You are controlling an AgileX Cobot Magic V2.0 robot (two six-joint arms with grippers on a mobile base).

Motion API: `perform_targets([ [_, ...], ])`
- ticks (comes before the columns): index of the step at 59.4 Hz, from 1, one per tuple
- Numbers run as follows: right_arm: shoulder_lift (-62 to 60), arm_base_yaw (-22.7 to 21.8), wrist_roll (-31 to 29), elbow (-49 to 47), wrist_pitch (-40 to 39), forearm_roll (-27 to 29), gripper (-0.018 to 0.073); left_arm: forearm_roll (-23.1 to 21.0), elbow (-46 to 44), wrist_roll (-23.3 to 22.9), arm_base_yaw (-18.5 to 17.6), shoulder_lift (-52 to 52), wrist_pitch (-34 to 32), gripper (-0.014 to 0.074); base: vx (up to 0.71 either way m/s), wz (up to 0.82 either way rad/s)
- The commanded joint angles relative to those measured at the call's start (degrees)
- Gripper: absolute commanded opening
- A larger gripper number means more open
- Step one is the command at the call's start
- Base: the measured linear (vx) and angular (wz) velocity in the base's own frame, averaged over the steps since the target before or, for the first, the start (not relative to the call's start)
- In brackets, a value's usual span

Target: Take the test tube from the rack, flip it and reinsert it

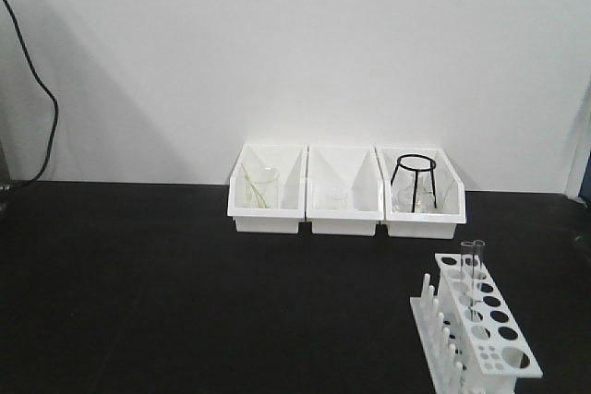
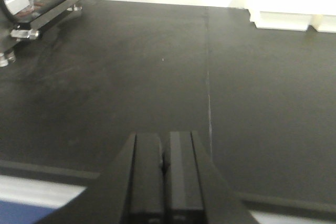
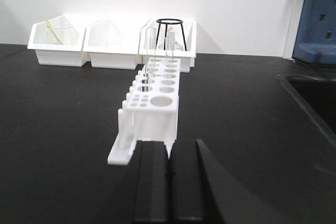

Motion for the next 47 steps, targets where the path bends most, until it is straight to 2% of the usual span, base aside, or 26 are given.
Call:
perform_targets([
  [1, -0.59, -0.38, -0.11, 0.06, -4.38, -0.35, -0.0012, -0.25, -0.01, 0.01, -0.41, -0.64, -4.97, -0.0006, 0.30, 0.02],
  [25, -0.59, -0.38, -0.11, 0.06, -4.46, -0.35, -0.0012, -0.25, -0.01, 0.01, -0.41, -0.64, -4.97, -0.0006, 0.24, -0.02],
  [47, -0.59, -0.38, -0.11, 0.06, -4.51, -0.35, -0.0012, -0.25, -0.01, 0.01, -0.41, -0.64, -4.97, -0.0006, 0.12, -0.05],
])
